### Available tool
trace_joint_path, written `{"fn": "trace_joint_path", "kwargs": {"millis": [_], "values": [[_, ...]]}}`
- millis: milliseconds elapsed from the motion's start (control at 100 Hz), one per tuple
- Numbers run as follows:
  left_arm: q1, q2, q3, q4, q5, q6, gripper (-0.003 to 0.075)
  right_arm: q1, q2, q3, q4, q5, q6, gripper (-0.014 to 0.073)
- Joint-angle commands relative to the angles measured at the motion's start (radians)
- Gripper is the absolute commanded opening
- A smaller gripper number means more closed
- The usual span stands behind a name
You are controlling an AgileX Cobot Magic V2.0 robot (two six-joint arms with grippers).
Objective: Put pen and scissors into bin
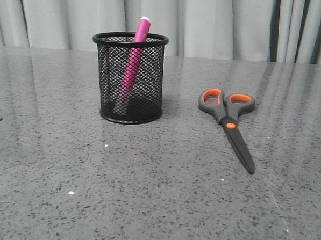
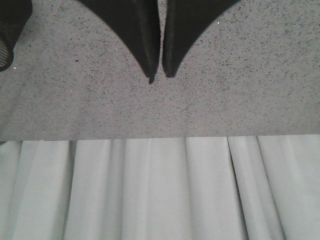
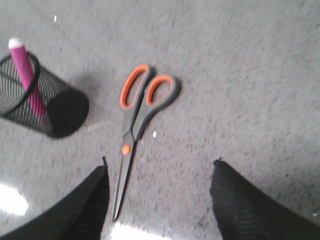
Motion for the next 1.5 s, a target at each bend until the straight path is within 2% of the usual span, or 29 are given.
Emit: {"fn": "trace_joint_path", "kwargs": {"millis": [0,230,470,640,720,960,1250,1490], "values": [[0.001,-0.002,-0.027,-0.019,-0.073,-0.01,-0.0022,-0.001,0.058,-0.082,0.011,0.03,-0.036,0.04],[0.001,-0.002,-0.027,-0.019,-0.073,-0.01,-0.0022,0.162,0.141,-0.144,-0.035,-0.013,0.011,0.04],[0.001,-0.002,-0.027,-0.019,-0.073,-0.01,-0.0022,0.424,0.289,-0.205,-0.343,-0.044,0.236,0.04],[0.001,-0.002,-0.027,-0.019,-0.073,-0.01,-0.0022,0.565,0.438,-0.314,-0.622,0.05,0.461,0.0399],[0.001,-0.002,-0.027,-0.019,-0.073,-0.01,-0.0022,0.586,0.504,-0.36,-0.68,0.089,0.517,0.0399],[0.001,-0.002,-0.027,-0.019,-0.074,-0.01,-0.0022,0.59,0.64,-0.432,-0.677,0.102,0.564,0.0398],[0.001,-0.002,-0.027,-0.019,-0.079,-0.01,-0.0022,0.59,0.685,-0.442,-0.67,0.018,0.644,0.0398],[0.001,-0.002,-0.027,-0.019,-0.08,-0.01,-0.0022,0.59,0.72,-0.442,-0.663,-0.005,0.643,0.0398]]}}
